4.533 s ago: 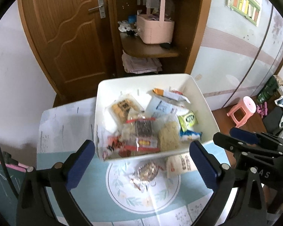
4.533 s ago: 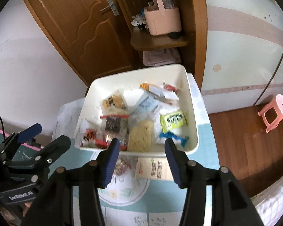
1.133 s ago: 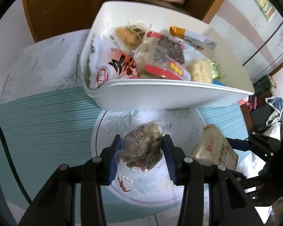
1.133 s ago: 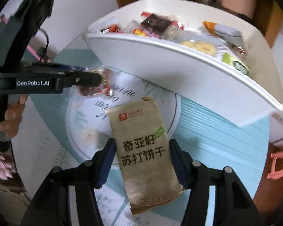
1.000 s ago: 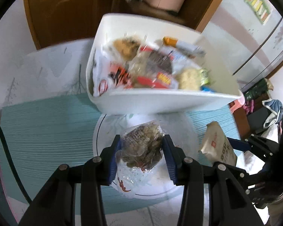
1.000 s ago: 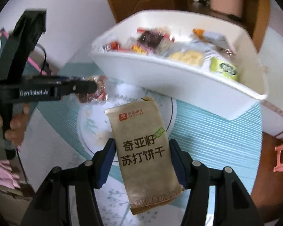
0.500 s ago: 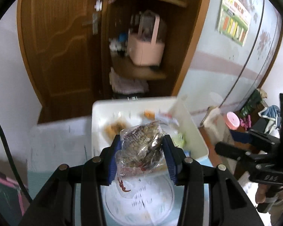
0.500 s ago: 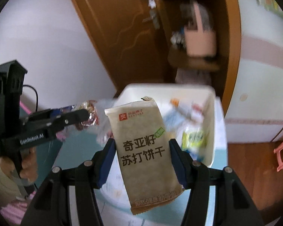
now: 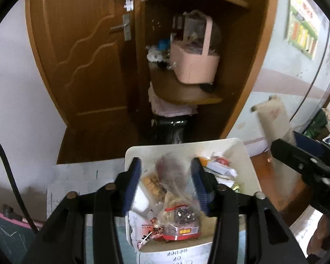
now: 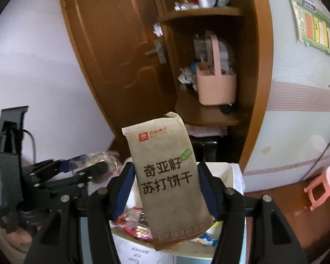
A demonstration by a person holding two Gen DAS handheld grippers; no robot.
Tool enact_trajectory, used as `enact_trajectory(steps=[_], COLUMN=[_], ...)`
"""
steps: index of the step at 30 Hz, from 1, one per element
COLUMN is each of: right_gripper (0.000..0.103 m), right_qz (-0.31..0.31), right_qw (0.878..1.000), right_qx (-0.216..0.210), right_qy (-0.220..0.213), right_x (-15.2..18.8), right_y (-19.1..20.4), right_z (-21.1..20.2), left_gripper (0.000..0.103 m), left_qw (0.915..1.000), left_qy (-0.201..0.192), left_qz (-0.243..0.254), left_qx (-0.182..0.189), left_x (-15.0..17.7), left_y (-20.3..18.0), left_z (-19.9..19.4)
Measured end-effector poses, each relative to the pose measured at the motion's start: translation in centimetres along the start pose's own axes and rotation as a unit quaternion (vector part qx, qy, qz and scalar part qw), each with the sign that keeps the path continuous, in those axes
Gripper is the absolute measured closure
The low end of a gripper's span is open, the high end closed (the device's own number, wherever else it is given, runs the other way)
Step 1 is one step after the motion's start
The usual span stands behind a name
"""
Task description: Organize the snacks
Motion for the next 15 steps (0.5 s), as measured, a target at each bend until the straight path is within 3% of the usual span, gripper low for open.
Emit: enact_trajectory(steps=[1, 2, 4, 15], right_gripper=[0.041, 0.039, 0.029, 0.029], right_qz=[0.003, 0.01, 0.019, 0.027], right_qw=[1.0, 0.999, 0.999, 0.997], right_qx=[0.011, 0.023, 0.034, 0.044], right_qy=[0.008, 0.019, 0.032, 0.059], right_x=[0.0, 0.1, 0.3, 2.1], right_y=[-0.2, -0.7, -1.3, -1.1], right_z=[0.8, 1.8, 3.1, 4.0], left_gripper=[0.025, 0.012, 0.01, 0.003], left_qw=[1.0, 1.0, 0.9999, 0.9997], left_qy=[0.004, 0.005, 0.005, 0.008], left_qz=[-0.002, -0.006, -0.012, -0.022], left_qx=[0.001, 0.002, 0.004, 0.0], left_x=[0.1, 0.1, 0.3, 1.4], left_y=[0.1, 0.2, 0.5, 1.2], left_z=[0.5, 1.0, 1.5, 0.7])
Point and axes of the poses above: each gripper's, at about its wrist camera, not at the fingertips, and z roughly the way its jaws point, y to its left, x to its underside, the point moved 4 cm from there along z, roughly the way its jaws point, and after that the axes turned 8 degrees about -x, right-handed, at the moved point
